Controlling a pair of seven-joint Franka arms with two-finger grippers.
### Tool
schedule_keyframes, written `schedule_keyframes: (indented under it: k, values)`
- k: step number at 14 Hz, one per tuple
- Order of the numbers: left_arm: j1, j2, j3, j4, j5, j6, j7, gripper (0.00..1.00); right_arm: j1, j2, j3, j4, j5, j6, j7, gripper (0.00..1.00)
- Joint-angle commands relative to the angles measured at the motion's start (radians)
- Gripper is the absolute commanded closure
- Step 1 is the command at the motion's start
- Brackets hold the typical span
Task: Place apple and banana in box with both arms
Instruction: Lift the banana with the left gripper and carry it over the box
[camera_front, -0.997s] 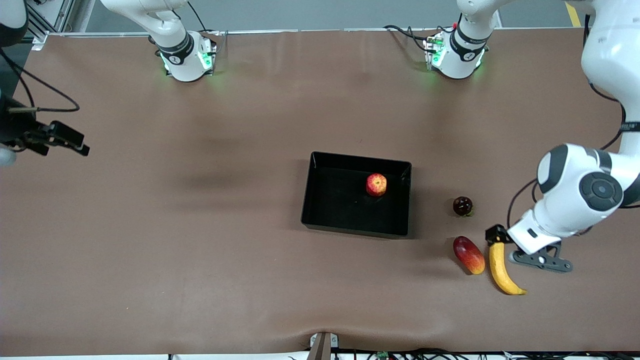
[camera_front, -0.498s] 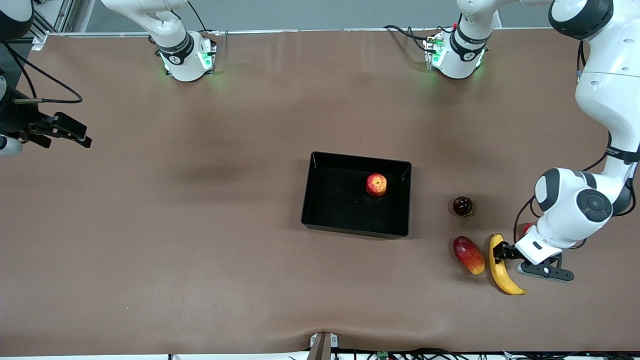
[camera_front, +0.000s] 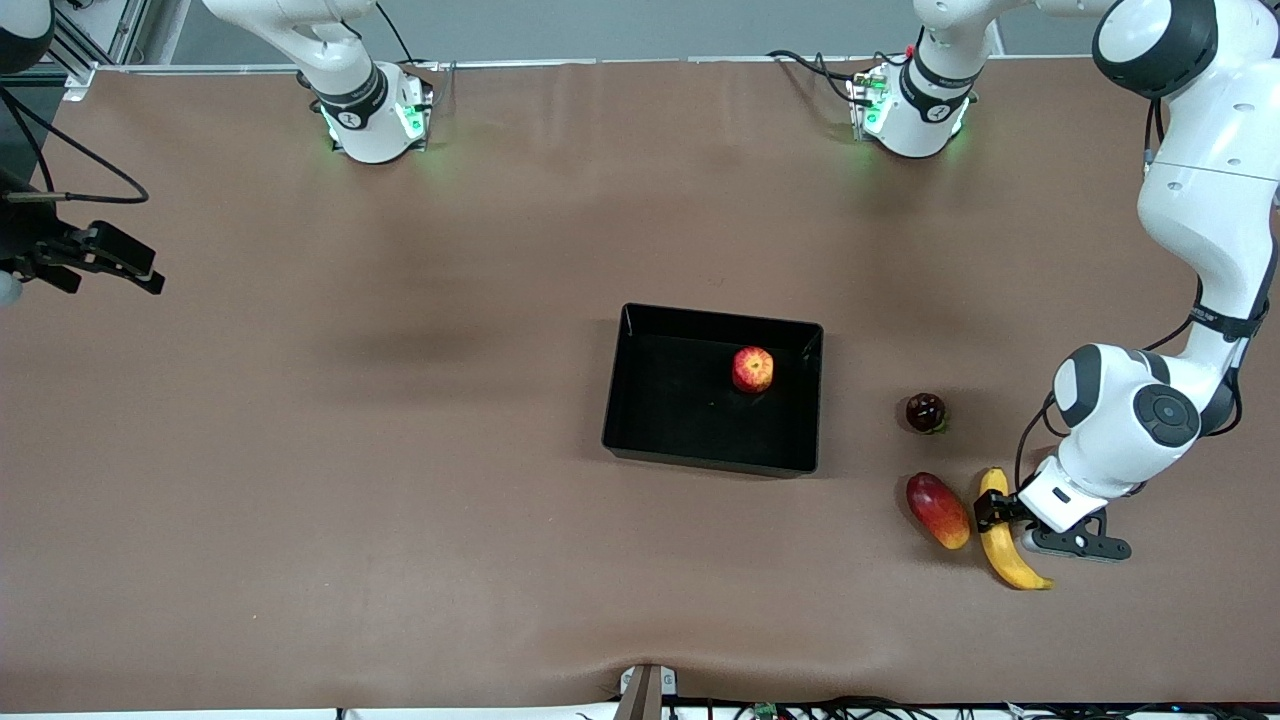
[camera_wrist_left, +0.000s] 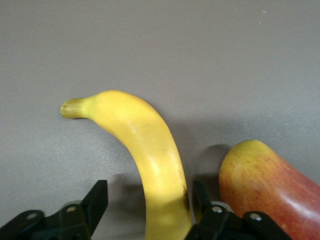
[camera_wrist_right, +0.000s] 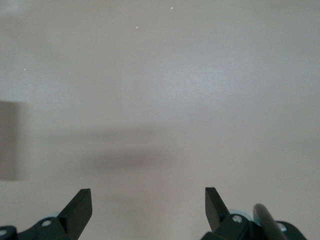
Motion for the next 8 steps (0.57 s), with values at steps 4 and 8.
schedule_keyframes:
  k: [4,8]
  values:
    - [0.01,-0.016,-0.005,0.018,0.021,0.006,0.006,1.0,-0.023,-0.013,0.013,0.04,0.003,-0.019,-0.009,0.0]
    - [0.008,-0.108,-0.095,0.0,0.012,-0.136,-0.011,1.0,-0.023,-0.01,0.014,0.132,-0.013,-0.102,0.004,0.0]
